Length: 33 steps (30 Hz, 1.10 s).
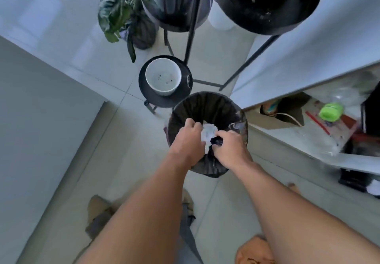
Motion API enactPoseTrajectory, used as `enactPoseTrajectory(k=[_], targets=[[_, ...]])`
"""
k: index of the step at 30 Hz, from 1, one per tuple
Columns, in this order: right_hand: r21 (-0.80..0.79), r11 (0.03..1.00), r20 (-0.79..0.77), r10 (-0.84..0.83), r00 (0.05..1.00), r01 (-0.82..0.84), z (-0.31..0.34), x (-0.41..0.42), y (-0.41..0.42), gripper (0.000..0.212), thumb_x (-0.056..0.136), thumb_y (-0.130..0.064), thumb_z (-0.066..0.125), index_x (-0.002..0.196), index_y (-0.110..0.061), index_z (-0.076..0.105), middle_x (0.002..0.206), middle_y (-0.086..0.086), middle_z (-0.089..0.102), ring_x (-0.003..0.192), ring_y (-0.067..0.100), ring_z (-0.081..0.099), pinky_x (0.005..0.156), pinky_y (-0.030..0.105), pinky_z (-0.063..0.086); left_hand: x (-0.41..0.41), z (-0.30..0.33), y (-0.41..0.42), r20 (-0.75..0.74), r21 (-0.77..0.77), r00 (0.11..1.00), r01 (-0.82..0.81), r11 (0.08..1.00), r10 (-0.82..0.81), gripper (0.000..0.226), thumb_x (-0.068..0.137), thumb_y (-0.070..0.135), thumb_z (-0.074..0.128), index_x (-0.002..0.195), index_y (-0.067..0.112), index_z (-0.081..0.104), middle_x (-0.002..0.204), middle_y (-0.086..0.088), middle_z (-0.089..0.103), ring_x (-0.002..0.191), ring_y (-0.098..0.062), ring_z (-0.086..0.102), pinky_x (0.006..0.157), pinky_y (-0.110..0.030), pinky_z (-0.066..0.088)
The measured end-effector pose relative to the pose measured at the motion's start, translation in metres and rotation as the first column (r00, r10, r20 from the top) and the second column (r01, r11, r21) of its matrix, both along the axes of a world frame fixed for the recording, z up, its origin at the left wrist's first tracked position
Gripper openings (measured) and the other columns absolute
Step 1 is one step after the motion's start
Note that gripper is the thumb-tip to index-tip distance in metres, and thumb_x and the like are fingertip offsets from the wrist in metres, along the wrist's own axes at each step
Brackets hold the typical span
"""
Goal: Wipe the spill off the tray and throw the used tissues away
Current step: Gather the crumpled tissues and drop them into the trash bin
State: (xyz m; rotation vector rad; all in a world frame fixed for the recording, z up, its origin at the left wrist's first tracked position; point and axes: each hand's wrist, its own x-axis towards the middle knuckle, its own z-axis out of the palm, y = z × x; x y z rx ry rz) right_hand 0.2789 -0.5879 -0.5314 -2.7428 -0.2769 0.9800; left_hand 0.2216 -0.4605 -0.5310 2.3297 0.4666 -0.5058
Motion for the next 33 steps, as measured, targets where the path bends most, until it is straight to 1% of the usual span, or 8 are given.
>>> enactPoseTrajectory(k=[4,6,9,12,15,22,27,33], targets=[[-0.006,1.0,-0.046,-0.003,0.999,0.002,0.039,-0.009,0.007,0.016,0.08,-0.021,0.058,0.091,-0.02,0.069,0.095,0.005,0.063,0.085,0.028,0.057,0.068,0.031,0.047,-0.016,0.036,0.027,-0.078,0.012,0.997,-0.026,1.0,0.027,0.027,0.088,0.018,0.054,0.114,0.012,0.052,0.12,-0.006,0.045,0.098,-0.028,0.053,0.08,-0.036,0.048],[-0.01,0.999,-0.05,0.037,0.998,-0.037,0.075,-0.008,0.025,0.011,0.08,-0.021,0.055,0.081,-0.016,0.065,0.085,0.003,0.064,0.078,0.027,0.058,0.066,0.034,0.051,-0.021,0.071,0.051,-0.091,0.032,0.993,-0.067,0.997,0.07,0.022,0.086,0.015,0.052,0.108,0.011,0.052,0.115,-0.006,0.045,0.096,-0.028,0.053,0.077,-0.037,0.047],[0.06,0.992,-0.035,0.11,0.993,-0.108,0.136,-0.004,0.062,0.013,0.084,-0.022,0.054,0.082,-0.017,0.066,0.082,0.0,0.065,0.076,0.024,0.061,0.07,0.038,0.055,-0.026,0.132,0.083,-0.051,0.054,0.987,-0.152,0.987,0.155,0.019,0.087,0.017,0.052,0.106,0.013,0.053,0.113,-0.003,0.046,0.094,-0.026,0.054,0.079,-0.041,0.05],[0.122,0.968,0.039,0.216,0.976,-0.219,0.212,0.003,0.118,0.016,0.086,-0.022,0.052,0.087,-0.015,0.066,0.086,0.001,0.066,0.077,0.023,0.06,0.067,0.032,0.051,-0.028,0.203,0.12,0.023,0.111,0.97,-0.242,0.964,0.241,0.017,0.087,0.018,0.053,0.103,0.014,0.054,0.111,-0.002,0.048,0.093,-0.027,0.056,0.079,-0.044,0.051],[0.162,0.923,0.141,0.327,0.934,-0.348,0.294,0.007,0.174,0.017,0.087,-0.022,0.049,0.088,-0.013,0.064,0.086,0.006,0.065,0.078,0.028,0.059,0.064,0.033,0.049,-0.031,0.281,0.157,0.109,0.159,0.947,-0.317,0.935,0.302,0.017,0.088,0.019,0.052,0.104,0.013,0.056,0.111,-0.004,0.051,0.094,-0.028,0.056,0.079,-0.039,0.05],[0.235,0.791,0.329,0.482,0.812,-0.565,0.452,-0.011,0.27,0.015,0.085,-0.023,0.052,0.074,-0.017,0.062,0.078,0.005,0.061,0.075,0.027,0.059,0.06,0.032,0.046,-0.067,0.442,0.224,0.324,0.188,0.864,-0.459,0.868,0.386,0.02,0.089,0.018,0.05,0.107,0.013,0.058,0.113,-0.005,0.053,0.1,-0.025,0.056,0.085,-0.034,0.047],[0.223,0.661,0.448,0.583,0.678,-0.716,0.511,-0.064,0.339,0.021,0.083,-0.027,0.051,0.087,-0.018,0.07,0.087,0.006,0.07,0.083,0.028,0.065,0.065,0.031,0.05,-0.152,0.497,0.274,0.434,0.162,0.721,-0.652,0.741,0.54,0.011,0.081,0.013,0.053,0.09,0.01,0.059,0.101,-0.012,0.053,0.089,-0.033,0.057,0.078,-0.04,0.048],[0.256,0.431,0.503,0.705,0.5,-0.865,0.533,-0.193,0.429,0.02,0.08,-0.021,0.056,0.086,-0.016,0.074,0.09,0.007,0.074,0.09,0.028,0.068,0.072,0.031,0.052,-0.317,0.518,0.313,0.391,0.309,0.519,-0.852,0.422,0.76,0.019,0.086,0.023,0.053,0.102,0.017,0.061,0.11,-0.006,0.057,0.101,-0.029,0.057,0.077,-0.032,0.044]])
